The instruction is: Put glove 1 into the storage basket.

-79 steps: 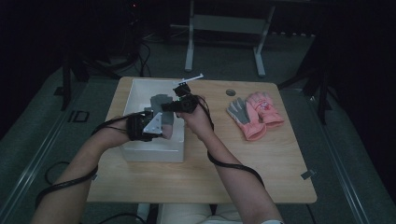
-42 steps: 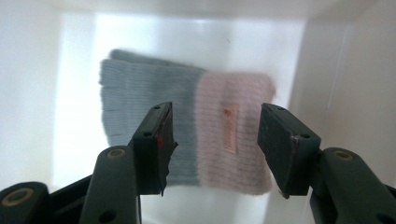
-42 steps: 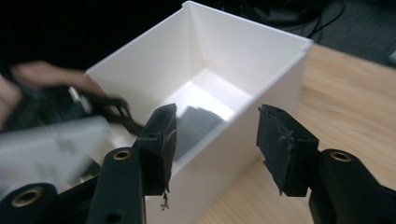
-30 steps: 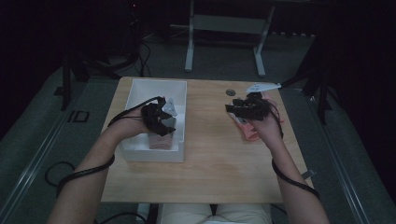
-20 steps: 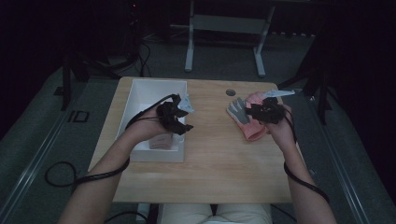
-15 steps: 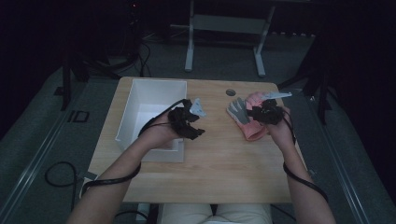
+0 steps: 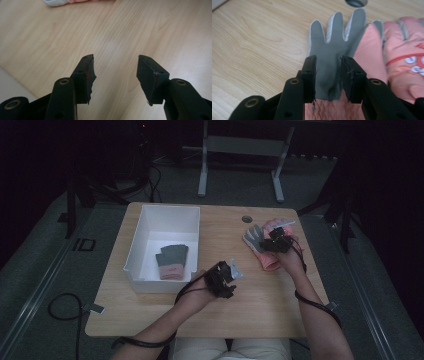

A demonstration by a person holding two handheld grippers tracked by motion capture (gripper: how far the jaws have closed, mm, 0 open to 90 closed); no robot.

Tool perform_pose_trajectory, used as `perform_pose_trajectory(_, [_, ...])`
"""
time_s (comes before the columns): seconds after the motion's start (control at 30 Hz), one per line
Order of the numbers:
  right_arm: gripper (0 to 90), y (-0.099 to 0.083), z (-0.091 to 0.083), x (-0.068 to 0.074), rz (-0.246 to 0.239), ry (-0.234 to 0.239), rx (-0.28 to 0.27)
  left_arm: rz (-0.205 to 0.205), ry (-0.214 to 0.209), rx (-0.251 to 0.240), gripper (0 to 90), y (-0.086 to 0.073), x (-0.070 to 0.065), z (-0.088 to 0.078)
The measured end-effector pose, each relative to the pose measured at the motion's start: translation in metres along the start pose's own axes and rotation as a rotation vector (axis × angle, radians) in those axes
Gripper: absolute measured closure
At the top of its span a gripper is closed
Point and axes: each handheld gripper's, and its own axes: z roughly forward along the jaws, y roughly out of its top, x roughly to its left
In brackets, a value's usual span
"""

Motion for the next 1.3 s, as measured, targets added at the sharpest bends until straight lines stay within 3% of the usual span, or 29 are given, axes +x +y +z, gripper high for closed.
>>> perform_pose_trajectory(0.2, [64.5,-0.003,0.021,0.000,-0.005,-0.031,0.053,-0.052,-0.067,-0.020,47.8,-0.016,-0.014,0.014])
perform_pose_trajectory(0.37, [65.1,-0.003,0.026,0.004,-0.019,-0.058,0.073,-0.078,-0.094,-0.031,47.6,-0.029,-0.024,0.018])
perform_pose_trajectory(0.4, [73.2,-0.003,0.030,0.007,-0.009,-0.068,0.103,-0.112,-0.113,-0.058,47.4,-0.037,-0.031,0.022])
perform_pose_trajectory(0.5, [77.3,-0.003,0.031,0.009,-0.009,-0.081,0.114,-0.118,-0.099,-0.066,47.3,-0.041,-0.035,0.025])
perform_pose_trajectory(0.53, [77.3,-0.002,0.031,0.010,0.000,-0.086,0.120,-0.118,-0.099,-0.066,47.3,-0.041,-0.035,0.025])
perform_pose_trajectory(0.6, [85.6,0.000,0.031,0.011,0.041,-0.106,0.126,-0.110,-0.088,-0.043,46.4,-0.046,-0.039,0.030])
perform_pose_trajectory(0.73, [87.1,0.003,0.023,0.015,0.054,-0.111,0.128,-0.131,-0.069,-0.069,45.3,-0.052,-0.043,0.029])
perform_pose_trajectory(0.77, [87.1,0.004,0.019,0.017,0.050,-0.108,0.127,-0.131,-0.069,-0.069,45.3,-0.052,-0.043,0.029])
perform_pose_trajectory(0.83, [87.4,0.007,-0.004,0.025,0.083,-0.089,0.072,-0.132,-0.052,-0.096,39.8,-0.058,-0.046,0.026])
perform_pose_trajectory(0.87, [87.4,0.007,-0.004,0.025,0.083,-0.089,0.072,-0.132,-0.052,-0.096,36.3,-0.058,-0.046,0.026])
perform_pose_trajectory(0.9, [87.5,0.008,-0.024,0.032,0.112,-0.071,0.019,-0.154,-0.061,-0.109,32.2,-0.061,-0.045,0.026])
perform_pose_trajectory(1.07, [87.4,0.004,-0.073,0.062,0.189,-0.036,-0.088,-0.169,-0.054,-0.160,14.9,-0.065,-0.042,0.022])
perform_pose_trajectory(1.17, [87.4,-0.003,-0.094,0.084,0.211,-0.057,-0.109,-0.172,-0.031,-0.205,10.7,-0.066,-0.043,0.019])
perform_pose_trajectory(1.3, [87.4,-0.012,-0.108,0.107,0.219,-0.089,-0.118,-0.172,-0.040,-0.201,1.4,-0.068,-0.045,0.022])
